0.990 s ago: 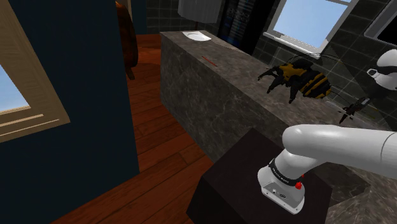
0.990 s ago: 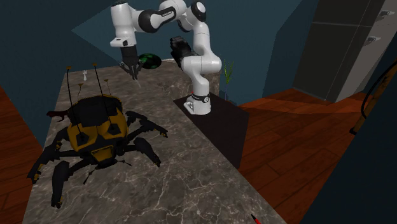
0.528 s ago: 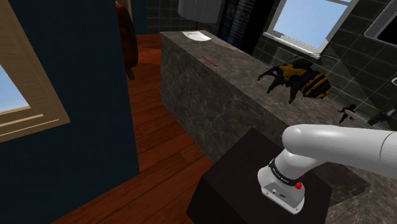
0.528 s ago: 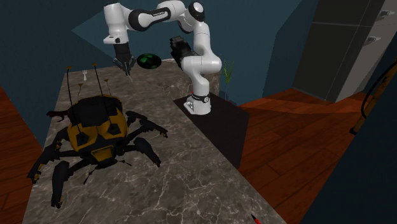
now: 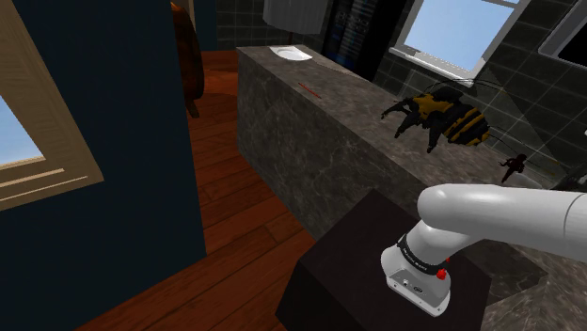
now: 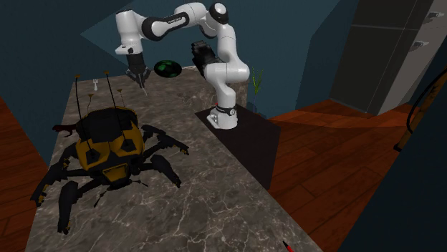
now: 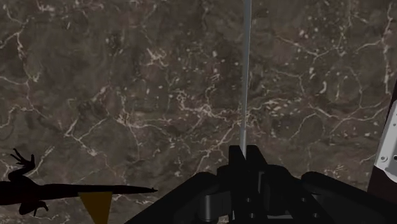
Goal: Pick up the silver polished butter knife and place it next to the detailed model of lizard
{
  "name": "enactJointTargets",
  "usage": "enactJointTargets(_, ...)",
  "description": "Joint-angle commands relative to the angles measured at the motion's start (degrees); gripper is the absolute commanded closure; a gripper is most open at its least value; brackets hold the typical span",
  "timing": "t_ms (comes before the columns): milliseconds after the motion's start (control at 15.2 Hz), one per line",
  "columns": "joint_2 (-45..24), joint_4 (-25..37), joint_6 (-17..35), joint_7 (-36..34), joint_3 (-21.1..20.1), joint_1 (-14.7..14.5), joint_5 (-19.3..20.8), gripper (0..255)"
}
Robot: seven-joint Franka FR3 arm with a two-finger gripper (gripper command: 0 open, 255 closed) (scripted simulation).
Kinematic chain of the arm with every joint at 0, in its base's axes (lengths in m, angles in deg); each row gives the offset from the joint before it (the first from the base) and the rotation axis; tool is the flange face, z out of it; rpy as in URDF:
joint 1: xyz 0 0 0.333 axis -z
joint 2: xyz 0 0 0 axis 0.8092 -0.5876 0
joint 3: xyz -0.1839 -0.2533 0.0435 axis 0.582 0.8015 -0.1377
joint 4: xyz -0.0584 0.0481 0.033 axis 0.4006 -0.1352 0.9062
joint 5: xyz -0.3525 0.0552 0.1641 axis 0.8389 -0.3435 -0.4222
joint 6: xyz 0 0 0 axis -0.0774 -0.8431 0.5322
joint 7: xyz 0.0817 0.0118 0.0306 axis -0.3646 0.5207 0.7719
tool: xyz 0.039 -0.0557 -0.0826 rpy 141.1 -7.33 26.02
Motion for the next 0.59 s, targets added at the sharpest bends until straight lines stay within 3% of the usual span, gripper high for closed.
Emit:
enactJointTargets(0, -0.1, -1.0, 1.5, -0.2, 1.2, -0.3, 0.7, 255)
enactJointTargets(528, -0.4, -4.6, 6.9, -1.0, 6.1, -1.5, 3.5, 255)
